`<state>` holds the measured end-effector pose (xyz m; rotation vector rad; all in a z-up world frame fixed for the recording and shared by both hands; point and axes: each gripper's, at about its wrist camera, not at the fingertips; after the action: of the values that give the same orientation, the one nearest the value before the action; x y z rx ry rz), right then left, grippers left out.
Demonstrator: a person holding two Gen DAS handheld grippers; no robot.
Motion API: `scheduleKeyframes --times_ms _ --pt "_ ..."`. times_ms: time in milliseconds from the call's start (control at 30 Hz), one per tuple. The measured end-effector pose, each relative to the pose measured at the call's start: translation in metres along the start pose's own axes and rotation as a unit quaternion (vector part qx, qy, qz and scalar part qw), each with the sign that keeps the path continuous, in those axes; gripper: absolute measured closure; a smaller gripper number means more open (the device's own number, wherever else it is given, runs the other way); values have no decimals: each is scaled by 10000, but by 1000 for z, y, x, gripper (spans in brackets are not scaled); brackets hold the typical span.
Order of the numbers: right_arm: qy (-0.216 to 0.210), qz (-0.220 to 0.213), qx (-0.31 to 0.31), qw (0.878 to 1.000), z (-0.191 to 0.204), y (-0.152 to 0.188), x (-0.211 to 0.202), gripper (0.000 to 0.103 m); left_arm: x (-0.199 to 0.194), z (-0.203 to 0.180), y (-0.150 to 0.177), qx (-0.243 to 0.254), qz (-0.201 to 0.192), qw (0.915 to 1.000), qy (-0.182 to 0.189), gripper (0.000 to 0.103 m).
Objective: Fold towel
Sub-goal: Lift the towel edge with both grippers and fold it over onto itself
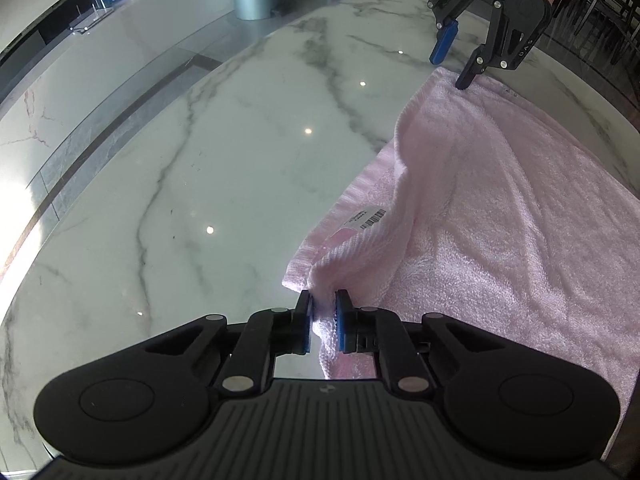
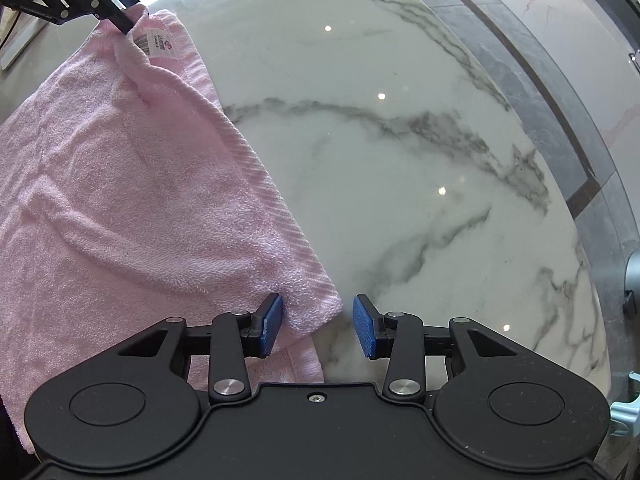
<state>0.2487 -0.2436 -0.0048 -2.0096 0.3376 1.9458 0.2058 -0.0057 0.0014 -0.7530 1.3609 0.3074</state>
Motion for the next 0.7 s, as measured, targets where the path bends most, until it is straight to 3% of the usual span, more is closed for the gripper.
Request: scheduleKeyframes --times_ms 100,433,533,700 --pt "44 -10 -176 9998 10 1 -1 92 0 0 1 -60 -22 10000 -41 93" --pt "304 -312 -330 9985 24 13 -32 93 -12 -1 4 -271 -137 9993 -233 93" --pt "582 -444 -680 9950 40 10 -40 92 -14 -6 4 -249 -154 9992 -271 93" --pt "388 -12 -1473 9883 56 7 -25 91 -18 -14 7 -188 -192 9994 -199 93"
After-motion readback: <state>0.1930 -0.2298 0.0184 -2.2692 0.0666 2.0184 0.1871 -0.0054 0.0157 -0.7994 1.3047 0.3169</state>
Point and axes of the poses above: each gripper's, at about its wrist camera, not at the fingertips, and x roughly the way its jaws point, z to its left, y to its underside, and after that the axes turned 5 degrees about z, right-handed
